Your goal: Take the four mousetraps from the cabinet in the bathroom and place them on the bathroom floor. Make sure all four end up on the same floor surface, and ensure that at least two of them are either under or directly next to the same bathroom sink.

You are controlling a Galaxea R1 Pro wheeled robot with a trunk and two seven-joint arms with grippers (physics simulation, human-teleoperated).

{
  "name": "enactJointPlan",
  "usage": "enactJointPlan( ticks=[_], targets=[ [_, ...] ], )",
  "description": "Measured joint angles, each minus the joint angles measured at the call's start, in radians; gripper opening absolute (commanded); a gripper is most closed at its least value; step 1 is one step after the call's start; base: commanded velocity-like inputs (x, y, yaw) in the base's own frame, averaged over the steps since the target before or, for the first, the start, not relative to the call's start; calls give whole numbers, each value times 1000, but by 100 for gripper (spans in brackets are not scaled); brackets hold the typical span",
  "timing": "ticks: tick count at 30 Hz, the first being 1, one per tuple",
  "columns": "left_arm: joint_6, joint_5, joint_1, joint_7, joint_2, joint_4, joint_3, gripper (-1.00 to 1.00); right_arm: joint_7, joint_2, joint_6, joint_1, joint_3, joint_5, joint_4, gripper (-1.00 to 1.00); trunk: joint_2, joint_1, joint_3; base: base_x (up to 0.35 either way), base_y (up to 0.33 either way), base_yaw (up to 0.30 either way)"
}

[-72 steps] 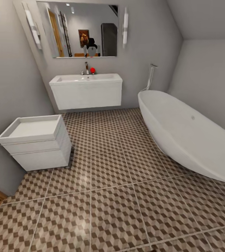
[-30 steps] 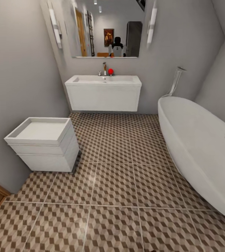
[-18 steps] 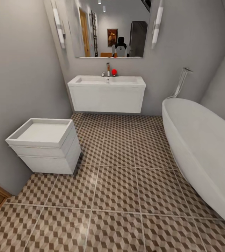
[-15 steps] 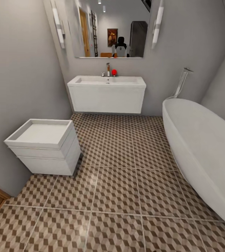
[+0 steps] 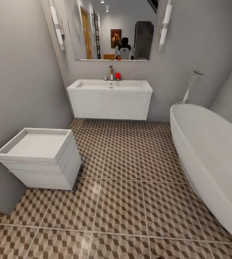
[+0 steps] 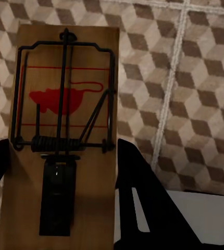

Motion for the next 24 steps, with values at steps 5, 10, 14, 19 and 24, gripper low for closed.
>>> enactJointPlan(
  ticks=[5,10,14,19,24],
  targets=[
    [0,-1,0,-1,0,0,0,-100,0,-2,0,0,-1,2,0,-100,0,0,0,336,0,0],
    [0,-1,0,-2,0,0,0,-100,0,-7,0,0,-1,3,0,-100,0,0,0,336,0,0],
    [0,-1,0,-2,0,0,-1,-100,0,-4,1,0,0,4,0,-100,0,0,0,336,0,0],
    [0,-1,0,-2,0,0,-1,-100,0,-2,3,0,0,3,0,-100,0,0,0,336,0,0],
    [0,-1,0,-2,0,0,-2,-100,-1,-2,2,0,0,3,0,-100,0,0,0,336,0,0]
  ],
)
